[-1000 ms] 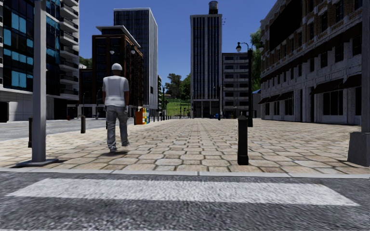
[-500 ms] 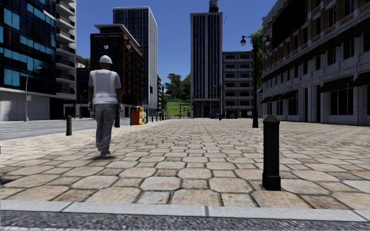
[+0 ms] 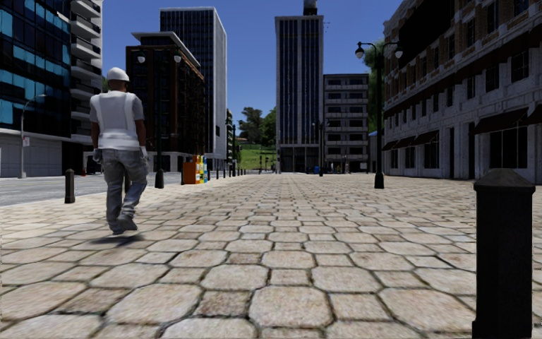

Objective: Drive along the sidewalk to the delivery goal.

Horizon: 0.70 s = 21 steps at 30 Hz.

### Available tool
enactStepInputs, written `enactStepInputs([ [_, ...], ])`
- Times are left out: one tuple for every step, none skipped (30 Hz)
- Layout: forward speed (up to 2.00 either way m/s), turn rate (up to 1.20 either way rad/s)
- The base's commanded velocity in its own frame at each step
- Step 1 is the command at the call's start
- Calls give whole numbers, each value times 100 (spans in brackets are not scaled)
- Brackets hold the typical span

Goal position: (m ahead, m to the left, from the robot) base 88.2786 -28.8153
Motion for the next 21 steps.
enactStepInputs([
  [138, -17],
  [137, -17],
  [137, -17],
  [137, -17],
  [137, -17],
  [137, -17],
  [137, -17],
  [137, -17],
  [137, -17],
  [137, -17],
  [137, -17],
  [137, -17],
  [137, -17],
  [137, -17],
  [137, -17],
  [137, -17],
  [137, -17],
  [137, -17],
  [137, -17],
  [137, -17],
  [137, -18],
])
